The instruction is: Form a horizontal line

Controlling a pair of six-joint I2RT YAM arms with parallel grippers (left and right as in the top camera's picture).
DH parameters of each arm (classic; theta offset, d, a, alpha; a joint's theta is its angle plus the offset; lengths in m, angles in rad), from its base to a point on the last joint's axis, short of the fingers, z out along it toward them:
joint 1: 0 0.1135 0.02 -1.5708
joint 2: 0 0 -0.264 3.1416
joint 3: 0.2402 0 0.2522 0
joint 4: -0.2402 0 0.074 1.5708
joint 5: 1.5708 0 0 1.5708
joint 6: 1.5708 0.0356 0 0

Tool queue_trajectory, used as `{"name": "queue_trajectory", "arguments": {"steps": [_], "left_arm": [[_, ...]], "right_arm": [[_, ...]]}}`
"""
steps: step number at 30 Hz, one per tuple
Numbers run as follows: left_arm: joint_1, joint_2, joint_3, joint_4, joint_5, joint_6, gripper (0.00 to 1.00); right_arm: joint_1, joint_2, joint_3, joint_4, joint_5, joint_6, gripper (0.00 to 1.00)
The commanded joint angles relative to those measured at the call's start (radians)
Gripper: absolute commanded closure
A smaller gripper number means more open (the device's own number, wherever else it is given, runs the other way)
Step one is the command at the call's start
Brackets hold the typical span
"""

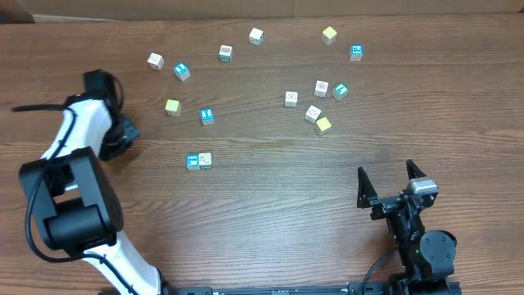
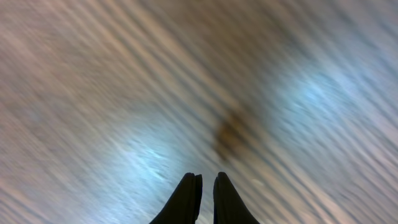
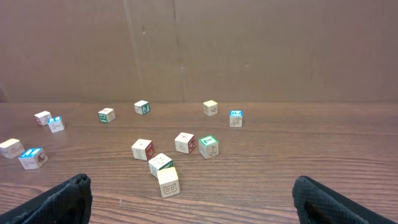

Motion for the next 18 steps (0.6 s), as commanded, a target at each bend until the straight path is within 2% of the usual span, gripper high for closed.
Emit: {"name": "queue_trajectory", "arguments": {"steps": [1,10,14,15,17,18], "left_arm": [[0.06,0.003,-0.005,-0.005,-0.018,0.002,0.92],[0.183,0.003,-0.007,-0.019,-0.018,0.0,0.93],[0.207,0.003,-0.007,-0.014,-0.018,0.0,0.91],[0.209,0.003,-0.007,-0.012,-0.018,0.001,0.85],[0.216,0.003,-0.007,-0.01,-0.018,0.001,0.51],[0.218,0.003,-0.007,-0.01,-0.018,0.001,0.4]], "right_arm": [[0.006,-0.012,-0.01,0.007,0.005,-0.005,0.0],[0.006,-0.012,-0.01,0.007,0.005,-0.005,0.0],[0.006,-0.012,-0.01,0.006,0.005,-0.005,0.0],[0.006,-0.012,-0.01,0.007,0.005,-0.005,0.0],[0.006,-0.012,-0.01,0.007,0.005,-0.005,0.0],[0.006,-0.012,-0.01,0.007,0.005,-0.005,0.0]]}}
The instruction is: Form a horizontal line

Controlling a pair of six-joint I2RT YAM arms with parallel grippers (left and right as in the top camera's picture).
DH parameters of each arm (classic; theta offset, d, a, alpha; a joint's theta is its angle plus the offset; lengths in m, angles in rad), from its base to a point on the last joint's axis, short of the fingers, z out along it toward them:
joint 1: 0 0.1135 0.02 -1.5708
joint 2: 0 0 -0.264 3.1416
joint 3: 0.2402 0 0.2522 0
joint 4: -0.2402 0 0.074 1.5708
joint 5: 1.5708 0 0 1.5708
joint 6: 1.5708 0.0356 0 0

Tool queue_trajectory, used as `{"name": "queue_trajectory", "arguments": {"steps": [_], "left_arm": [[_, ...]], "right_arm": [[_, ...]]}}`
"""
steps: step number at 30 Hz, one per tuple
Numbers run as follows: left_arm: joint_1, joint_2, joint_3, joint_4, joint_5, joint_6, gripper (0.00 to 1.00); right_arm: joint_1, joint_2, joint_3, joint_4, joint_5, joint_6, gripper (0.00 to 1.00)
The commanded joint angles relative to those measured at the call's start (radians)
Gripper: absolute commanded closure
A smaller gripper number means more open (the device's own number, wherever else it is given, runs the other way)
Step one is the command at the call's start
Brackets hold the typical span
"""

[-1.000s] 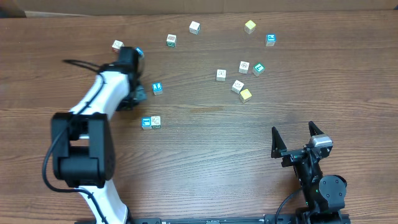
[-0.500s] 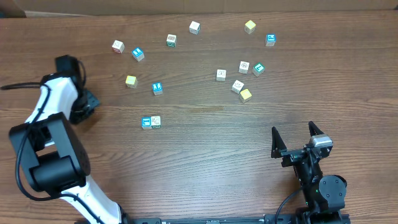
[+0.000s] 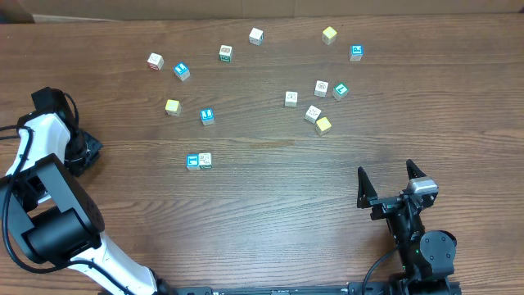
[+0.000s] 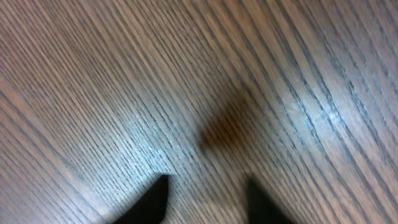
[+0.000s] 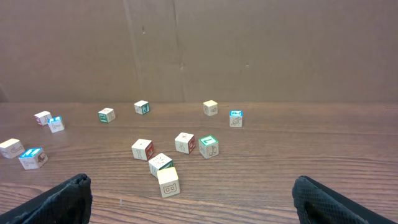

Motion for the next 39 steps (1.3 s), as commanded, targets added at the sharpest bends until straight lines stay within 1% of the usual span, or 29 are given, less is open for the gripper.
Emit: {"name": "queue_trajectory", "arguments": {"steps": [1,2,3,4,5,39], "left_arm": [[0.012,0.003,-0.007,0.003,-0.014,0.0,0.25],[0.013,0.003,-0.007,0.003,-0.014,0.0,0.14],[0.013,0.003,-0.007,0.003,-0.014,0.0,0.08],[0.013,0.003,-0.007,0.004,-0.015,0.0,0.02],[0.013,0.003,-0.007,0.004,-0.014,-0.001,0.0],[0.011,0.003,-0.007,0.023,-0.011,0.0,0.0]], "right_arm": [[0.006,-0.012,-0.01,0.007,0.005,-0.005,0.0],[0.006,-0.012,-0.01,0.007,0.005,-0.005,0.0],[0.006,-0.012,-0.01,0.007,0.005,-0.005,0.0],[0.006,-0.012,-0.01,0.007,0.005,-0.005,0.0],[0.006,-0.012,-0.01,0.007,0.005,-0.005,0.0],[0.006,-0.012,-0.01,0.007,0.005,-0.005,0.0]]}}
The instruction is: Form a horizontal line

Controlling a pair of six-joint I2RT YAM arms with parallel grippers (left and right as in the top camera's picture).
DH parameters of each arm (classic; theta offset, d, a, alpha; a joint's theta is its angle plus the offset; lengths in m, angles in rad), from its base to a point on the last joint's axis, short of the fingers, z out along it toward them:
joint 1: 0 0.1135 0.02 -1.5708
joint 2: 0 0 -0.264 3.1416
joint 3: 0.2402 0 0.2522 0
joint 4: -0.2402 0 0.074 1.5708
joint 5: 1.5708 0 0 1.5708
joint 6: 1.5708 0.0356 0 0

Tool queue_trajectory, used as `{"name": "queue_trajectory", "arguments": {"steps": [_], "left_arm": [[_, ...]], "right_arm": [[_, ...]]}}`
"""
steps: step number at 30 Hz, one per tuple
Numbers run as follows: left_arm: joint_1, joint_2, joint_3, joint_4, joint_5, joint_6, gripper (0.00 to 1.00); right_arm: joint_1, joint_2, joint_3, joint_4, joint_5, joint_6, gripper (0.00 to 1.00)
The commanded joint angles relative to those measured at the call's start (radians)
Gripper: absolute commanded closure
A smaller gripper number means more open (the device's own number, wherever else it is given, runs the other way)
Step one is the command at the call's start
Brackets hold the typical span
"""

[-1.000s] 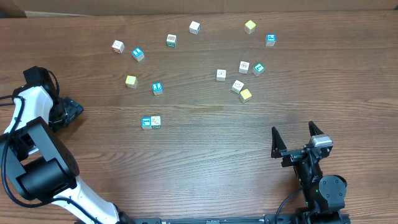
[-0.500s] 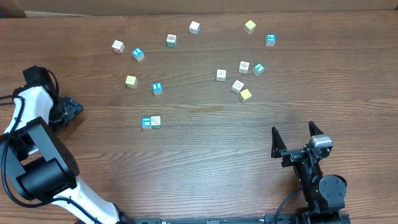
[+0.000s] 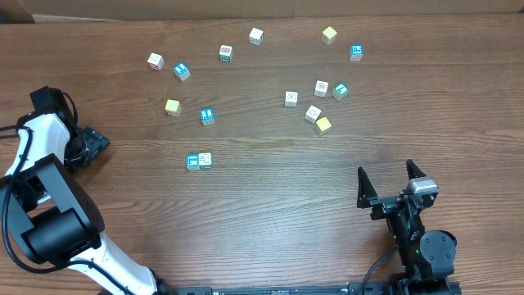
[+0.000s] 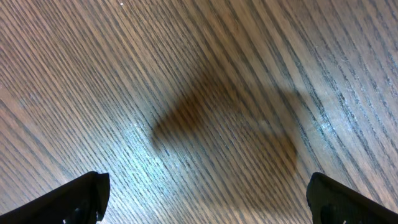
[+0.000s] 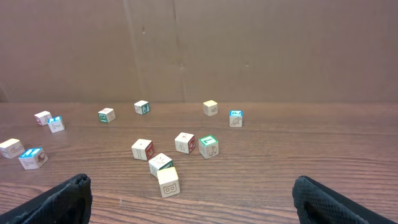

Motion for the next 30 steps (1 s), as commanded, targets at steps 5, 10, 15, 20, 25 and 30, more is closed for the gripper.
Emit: {"name": "queue_trajectory", "arguments": {"steps": [5,10,15,20,25,30], "left_arm": [[0.01,0.003,-0.007,0.001,-0.01,0.001,0.0],[0.01,0.003,-0.007,0.001,-0.01,0.001,0.0],[0.01,0.003,-0.007,0.001,-0.011,0.001,0.0],[0.009,0.003,-0.007,0.001,-0.01,0.001,0.0],[0.009,0.003,-0.007,0.001,-0.01,0.001,0.0],[0.009,0.003,-0.007,0.001,-0.011,0.001,0.0]], "right_arm": [[0.006,-0.012,-0.01,0.008,0.005,-0.004,0.0],[0.006,-0.012,-0.01,0.043,0.017,-0.003,0.0],[0.006,-0.006,-0.01,0.016,-0.11,0.01,0.0],[0.006,0.003,-0.01,0.019,-0.131,0.05,0.0],[0.006,0.003,-0.01,0.019,-0.137,0.109,0.0],[0.006,0.003,-0.01,0.019,-0.136,0.109,0.0]]}}
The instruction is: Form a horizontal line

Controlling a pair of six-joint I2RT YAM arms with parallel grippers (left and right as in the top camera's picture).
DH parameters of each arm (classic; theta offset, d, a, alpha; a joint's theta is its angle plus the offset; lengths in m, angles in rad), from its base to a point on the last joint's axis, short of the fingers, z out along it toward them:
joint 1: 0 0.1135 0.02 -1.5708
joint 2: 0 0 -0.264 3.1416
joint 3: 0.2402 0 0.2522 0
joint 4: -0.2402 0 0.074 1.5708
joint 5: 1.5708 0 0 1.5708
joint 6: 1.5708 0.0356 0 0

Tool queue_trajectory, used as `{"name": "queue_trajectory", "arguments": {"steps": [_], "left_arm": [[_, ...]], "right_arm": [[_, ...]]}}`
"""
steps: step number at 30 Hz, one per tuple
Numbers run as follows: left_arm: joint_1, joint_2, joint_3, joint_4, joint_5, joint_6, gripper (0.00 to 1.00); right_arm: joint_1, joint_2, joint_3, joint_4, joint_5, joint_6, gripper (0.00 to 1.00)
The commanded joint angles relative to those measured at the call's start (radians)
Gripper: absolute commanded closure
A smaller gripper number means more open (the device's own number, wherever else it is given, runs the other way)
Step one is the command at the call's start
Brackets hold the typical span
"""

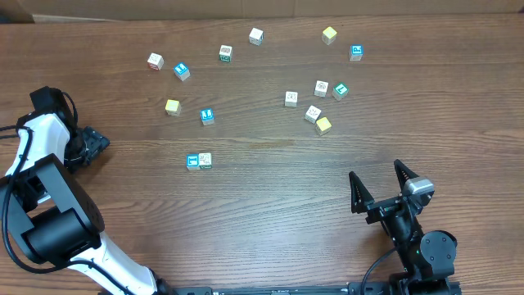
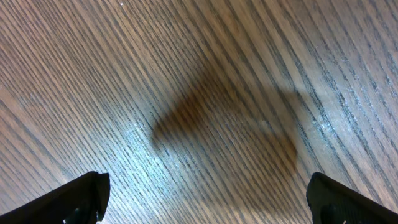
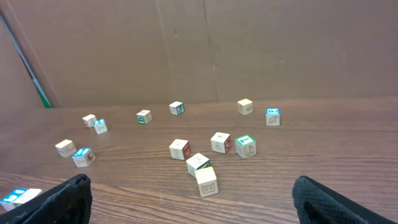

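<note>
Several small picture cubes lie scattered over the far half of the wooden table. A blue cube and a white cube touch side by side left of centre, also seen at the right wrist view's lower left edge as a pair. A yellow cube is the nearest one to my right gripper, which stands open and empty near the front right. My left gripper is open over bare wood at the far left, away from all cubes.
A brown cardboard wall backs the table beyond the cubes. A thin green-tipped rod leans at the far left in the right wrist view. The left arm's white body stretches along the left edge.
My right gripper has swung a little to the left, and its view now takes in the blue and white pair. The left gripper and all cubes are unchanged.
My left gripper was shut over bare wood left of the cube pair. Then it was farther left near the table edge, partly open, then wide open there. The right gripper stayed still and open until it turned slightly left just now. No cube has moved.
</note>
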Motion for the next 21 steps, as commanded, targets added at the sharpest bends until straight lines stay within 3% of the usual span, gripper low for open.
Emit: {"name": "queue_trajectory", "arguments": {"steps": [1,21], "left_arm": [[0.009,0.003,-0.007,0.0,-0.01,0.001,0.0],[0.008,0.003,-0.007,0.0,-0.01,0.001,0.0]], "right_arm": [[0.006,0.002,-0.01,0.005,-0.005,0.019,0.0],[0.006,0.085,-0.01,0.013,-0.006,0.019,0.0]]}}
